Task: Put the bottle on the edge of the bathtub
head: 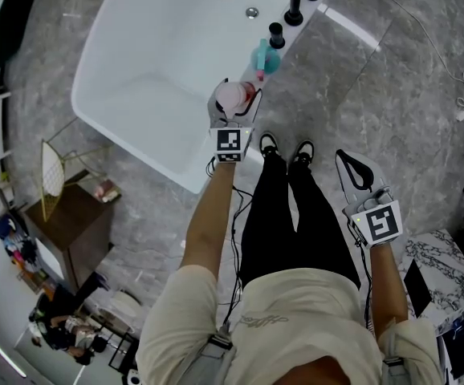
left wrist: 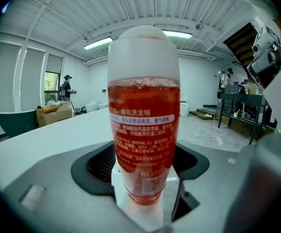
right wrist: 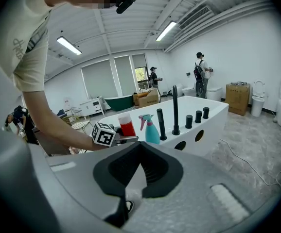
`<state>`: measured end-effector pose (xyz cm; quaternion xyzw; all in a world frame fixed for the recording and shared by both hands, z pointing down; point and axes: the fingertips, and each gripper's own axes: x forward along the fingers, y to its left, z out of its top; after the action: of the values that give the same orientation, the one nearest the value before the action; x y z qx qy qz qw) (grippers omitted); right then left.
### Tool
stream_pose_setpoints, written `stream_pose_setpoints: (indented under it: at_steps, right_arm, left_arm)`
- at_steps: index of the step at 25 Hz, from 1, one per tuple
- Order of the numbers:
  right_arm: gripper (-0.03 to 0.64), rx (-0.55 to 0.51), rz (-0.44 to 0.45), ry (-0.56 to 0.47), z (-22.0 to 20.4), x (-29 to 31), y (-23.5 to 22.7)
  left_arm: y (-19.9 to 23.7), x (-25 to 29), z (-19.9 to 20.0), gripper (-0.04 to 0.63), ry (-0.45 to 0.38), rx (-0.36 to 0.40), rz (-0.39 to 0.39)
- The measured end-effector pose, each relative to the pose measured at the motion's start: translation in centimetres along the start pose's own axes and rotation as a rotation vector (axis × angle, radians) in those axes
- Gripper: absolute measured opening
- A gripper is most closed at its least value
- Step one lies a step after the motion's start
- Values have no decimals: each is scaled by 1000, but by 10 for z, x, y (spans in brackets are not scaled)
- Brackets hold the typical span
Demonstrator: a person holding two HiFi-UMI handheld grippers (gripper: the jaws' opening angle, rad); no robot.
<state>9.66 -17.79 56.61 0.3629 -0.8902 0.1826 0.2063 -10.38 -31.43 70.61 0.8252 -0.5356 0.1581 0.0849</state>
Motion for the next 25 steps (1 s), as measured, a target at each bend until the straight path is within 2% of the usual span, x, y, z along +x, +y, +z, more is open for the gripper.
stream_pose_setpoints:
  at_steps: [5,10,13,16,21,25]
  right_arm:
    - [2,-6,4,-10,2,-4,2]
    - [2,-1,3,-36,9,-8,4]
    - [2,-14,-2,-50,15,-10,3]
    - [2,-24,-7,-72,24,-13,3]
    - [2,-37,-5,-126,47,-19,4]
    - [2,-69,-7,-159,63,-28,4]
  left_arm:
    - [0,-5,1,367,20,-5,-9]
    - [3,-27,-1,372,48,-27,18]
    - [-1,-49,-4,370,74,-68,33]
    - [-9,-81,1,360,86,-149,63]
    - [-26,-126,30,322,75,-206,94]
    - [-40,-142,71,290,19,-192,88]
